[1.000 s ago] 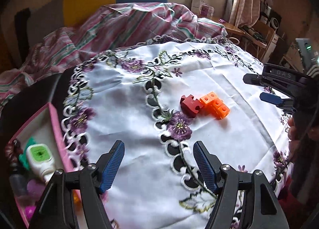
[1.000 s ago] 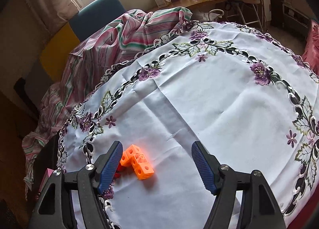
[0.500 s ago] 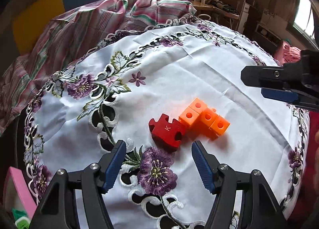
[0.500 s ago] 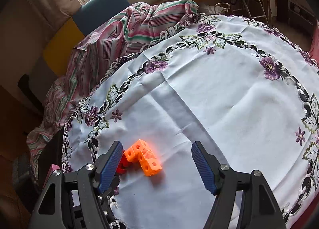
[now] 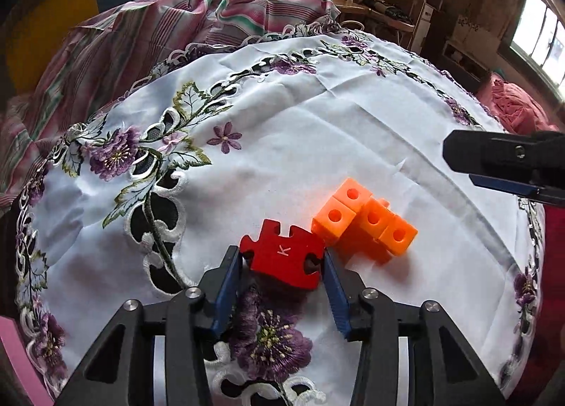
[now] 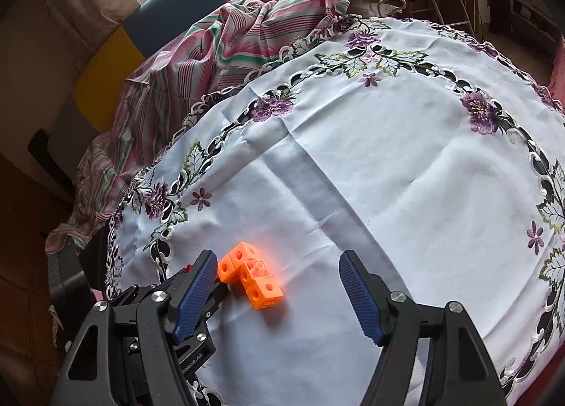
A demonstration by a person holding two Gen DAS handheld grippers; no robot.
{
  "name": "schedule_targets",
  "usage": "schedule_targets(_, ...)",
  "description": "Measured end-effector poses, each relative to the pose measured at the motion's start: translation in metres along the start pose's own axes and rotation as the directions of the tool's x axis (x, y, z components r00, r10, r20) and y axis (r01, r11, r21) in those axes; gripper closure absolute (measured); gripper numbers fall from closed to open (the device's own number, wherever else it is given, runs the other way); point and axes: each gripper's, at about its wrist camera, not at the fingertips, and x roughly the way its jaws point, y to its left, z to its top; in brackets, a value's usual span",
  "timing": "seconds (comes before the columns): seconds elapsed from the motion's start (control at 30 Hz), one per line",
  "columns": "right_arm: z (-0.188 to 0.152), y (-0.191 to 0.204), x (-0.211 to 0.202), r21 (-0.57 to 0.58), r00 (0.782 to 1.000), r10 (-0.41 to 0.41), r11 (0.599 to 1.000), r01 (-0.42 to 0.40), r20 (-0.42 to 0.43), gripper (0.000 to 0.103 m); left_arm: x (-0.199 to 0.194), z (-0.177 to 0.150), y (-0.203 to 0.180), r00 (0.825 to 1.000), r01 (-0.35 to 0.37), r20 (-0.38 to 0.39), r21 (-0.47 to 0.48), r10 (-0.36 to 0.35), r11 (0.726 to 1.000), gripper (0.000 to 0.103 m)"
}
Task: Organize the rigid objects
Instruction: 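Grasp the red K puzzle piece with the left tool and lift it, then carry the red puzzle piece into the tray with the left tool while the right tool grasps the orange cubes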
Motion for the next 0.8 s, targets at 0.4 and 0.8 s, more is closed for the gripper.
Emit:
schedule_targets(0.4, -0.009, 0.009, 0.017, -0.067, 0.997, -0.040, 0.997, 0.036, -0.062, 0.030, -0.066, -0.060, -0.002, 0.999, -0.028, 0.020, -0.159, 0.031, 0.987, 0.056)
schedule_targets(0.8, -0.032, 0.059, 0.041, -0.381, 0.986, -0.138, 0.920, 0.093, -0.091, 0.030, -0.127, -0.119, -0.004, 0.996, 0.001, 0.083, -0.263, 0.021, 0.965, 0.056)
